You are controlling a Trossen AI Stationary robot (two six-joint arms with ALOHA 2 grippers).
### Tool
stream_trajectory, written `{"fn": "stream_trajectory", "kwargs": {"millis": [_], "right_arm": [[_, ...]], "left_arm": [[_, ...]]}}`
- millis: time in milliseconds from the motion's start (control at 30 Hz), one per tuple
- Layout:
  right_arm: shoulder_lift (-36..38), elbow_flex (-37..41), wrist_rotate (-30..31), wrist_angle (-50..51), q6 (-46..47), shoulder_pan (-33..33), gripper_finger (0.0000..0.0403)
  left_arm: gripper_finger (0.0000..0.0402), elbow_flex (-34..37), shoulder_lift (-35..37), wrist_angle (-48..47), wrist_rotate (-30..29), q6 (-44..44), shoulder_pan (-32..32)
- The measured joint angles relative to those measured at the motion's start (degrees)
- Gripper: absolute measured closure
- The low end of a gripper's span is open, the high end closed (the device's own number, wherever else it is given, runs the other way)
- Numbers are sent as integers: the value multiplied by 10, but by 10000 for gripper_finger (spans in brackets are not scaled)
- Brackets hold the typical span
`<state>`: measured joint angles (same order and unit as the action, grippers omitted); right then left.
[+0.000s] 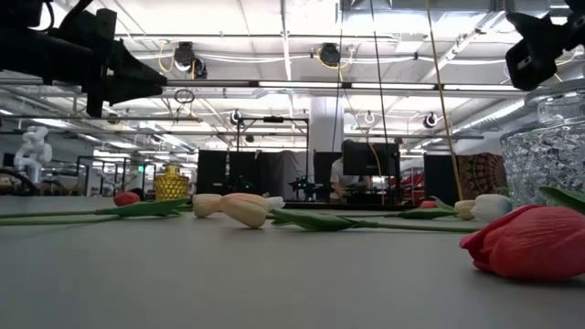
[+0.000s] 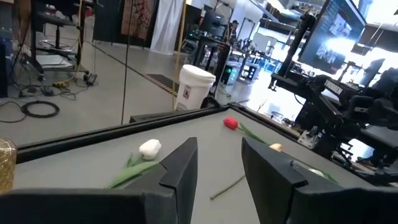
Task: Sort flowers into vase by color
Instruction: Put the top right red tulip into the yellow vase
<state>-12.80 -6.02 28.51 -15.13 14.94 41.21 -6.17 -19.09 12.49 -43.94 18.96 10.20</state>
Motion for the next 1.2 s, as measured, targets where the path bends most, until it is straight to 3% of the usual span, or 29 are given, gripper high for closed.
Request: {"fn": "stream_trajectory", "kwargs": {"millis": [267,467,633,800,1200], "right_arm": [[0,0,28,-89,48,0,197],[0,0,118,-76,50,0,197],[0,0,128,-57,42,0,197],[0,0,220,-61,66,0,197],[-3,-48,362,-34,39,0,197]], "left_arm": [[269,0,0,2,1,2,0],[269,0,0,3,2,2,0],[269,0,0,3,2,2,0],[269,0,0,3,2,2,0],[269,0,0,0,2,1,0]]}}
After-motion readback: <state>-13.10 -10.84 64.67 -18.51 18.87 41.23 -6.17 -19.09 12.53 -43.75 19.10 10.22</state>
